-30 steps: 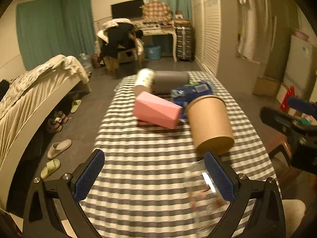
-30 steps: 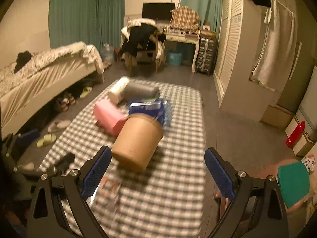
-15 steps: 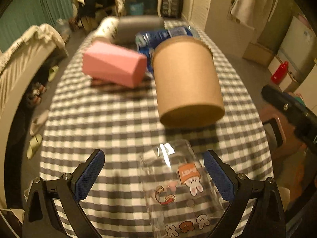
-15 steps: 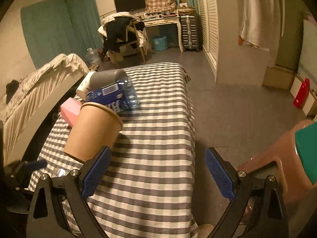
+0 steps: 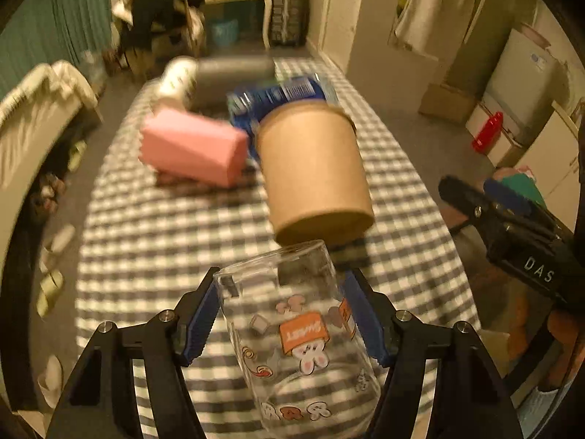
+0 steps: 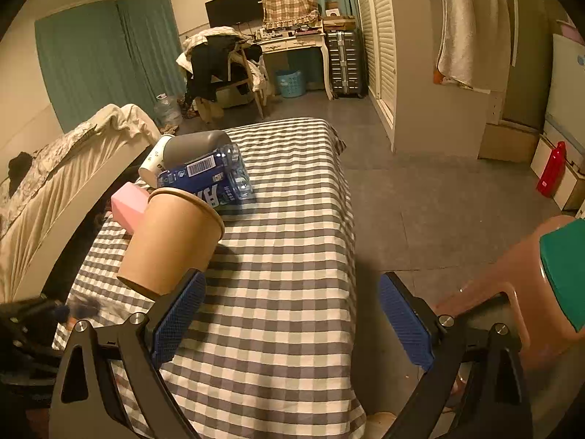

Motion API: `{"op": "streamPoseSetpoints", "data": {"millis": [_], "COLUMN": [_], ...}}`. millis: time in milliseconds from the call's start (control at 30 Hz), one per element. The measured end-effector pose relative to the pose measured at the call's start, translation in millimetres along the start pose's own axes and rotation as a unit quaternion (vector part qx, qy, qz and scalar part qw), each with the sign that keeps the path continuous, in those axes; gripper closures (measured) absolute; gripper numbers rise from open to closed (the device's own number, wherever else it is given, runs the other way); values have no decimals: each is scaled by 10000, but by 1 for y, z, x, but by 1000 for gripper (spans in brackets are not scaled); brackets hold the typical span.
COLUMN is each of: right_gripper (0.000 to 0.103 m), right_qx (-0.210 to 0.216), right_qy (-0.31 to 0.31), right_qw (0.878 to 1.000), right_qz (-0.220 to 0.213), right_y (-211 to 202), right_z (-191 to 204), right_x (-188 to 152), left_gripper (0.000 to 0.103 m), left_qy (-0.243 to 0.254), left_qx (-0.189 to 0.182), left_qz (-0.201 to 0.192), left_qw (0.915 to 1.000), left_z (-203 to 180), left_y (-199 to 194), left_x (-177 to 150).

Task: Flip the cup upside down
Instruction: 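Rotate the clear cup upside down with the left gripper and lower it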

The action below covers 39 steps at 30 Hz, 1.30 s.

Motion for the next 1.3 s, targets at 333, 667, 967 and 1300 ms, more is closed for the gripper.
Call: {"op": "streamPoseSetpoints", "data": {"millis": [333,667,967,1300], "right_gripper": [8,8,8,8], "right_qx": [-148,-196,-236,-93], "right_qy": [-4,-52,0,-182], "right_qw": [9999,9998,9997,9992], "right_qz": [13,83,96,-357], "right_y": [4,10,12,-11], "right_z": [-2,1,-4,10], "right_x": [-1,-5,-6,3], "left_gripper": [37,39,39,15], "left_qy": [61,111,-52,-89], "left_qx": [581,421,215,215], "left_qz": [-1190,-1233,-1360,-1568], "left_qw": [9912,9914,9905,9874], "left_z": [20,15,20,23], "left_y": [-22,-3,5,-7], "left_x": [4,2,7,6]}}
Point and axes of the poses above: each gripper's, at about its wrist camera, not at the fingertips, and y roughly the way its jaws point, z to its left, x to its top, the point moved 6 cm from there along y, roughly the way its jaws point, and after that the axes turned 5 degrees about -y, right-handed, at the moved point
